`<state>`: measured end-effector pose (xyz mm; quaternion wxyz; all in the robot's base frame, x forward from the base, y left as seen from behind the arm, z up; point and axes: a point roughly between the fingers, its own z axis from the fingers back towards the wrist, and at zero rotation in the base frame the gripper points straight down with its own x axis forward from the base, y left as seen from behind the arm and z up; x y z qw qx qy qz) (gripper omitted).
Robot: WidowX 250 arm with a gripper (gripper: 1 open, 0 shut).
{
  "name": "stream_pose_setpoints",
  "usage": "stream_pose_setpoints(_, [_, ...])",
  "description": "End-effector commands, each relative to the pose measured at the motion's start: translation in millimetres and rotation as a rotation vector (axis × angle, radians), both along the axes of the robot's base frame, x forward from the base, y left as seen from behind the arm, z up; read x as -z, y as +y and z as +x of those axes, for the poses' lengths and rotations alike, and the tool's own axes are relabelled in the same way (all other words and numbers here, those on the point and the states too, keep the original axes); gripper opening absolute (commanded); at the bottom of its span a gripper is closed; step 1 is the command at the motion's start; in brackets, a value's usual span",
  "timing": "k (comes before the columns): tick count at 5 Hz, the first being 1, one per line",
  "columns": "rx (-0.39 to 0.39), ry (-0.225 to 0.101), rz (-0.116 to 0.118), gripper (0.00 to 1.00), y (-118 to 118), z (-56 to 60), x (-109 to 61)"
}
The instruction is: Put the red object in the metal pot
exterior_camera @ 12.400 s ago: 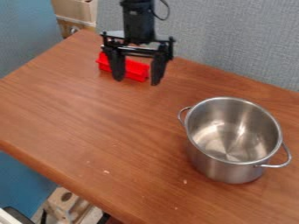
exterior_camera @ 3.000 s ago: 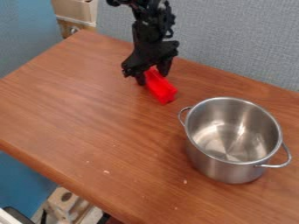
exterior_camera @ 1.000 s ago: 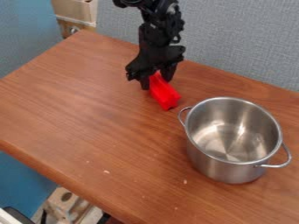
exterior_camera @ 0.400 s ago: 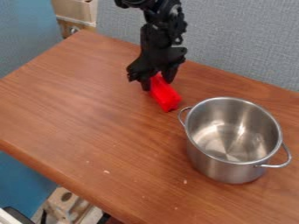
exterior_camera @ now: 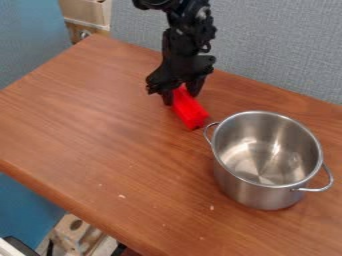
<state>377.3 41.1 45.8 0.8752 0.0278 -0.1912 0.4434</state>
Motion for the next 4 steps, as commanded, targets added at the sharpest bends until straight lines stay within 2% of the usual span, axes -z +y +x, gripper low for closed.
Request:
stream_pose_setpoints(1, [0.012,-0.084,0.009,0.00,-4.0,3.9,-33.2])
stream_pose_setpoints(4, [0.019,-0.083,0.016,0.00,-8.5,-0.6,-41.0])
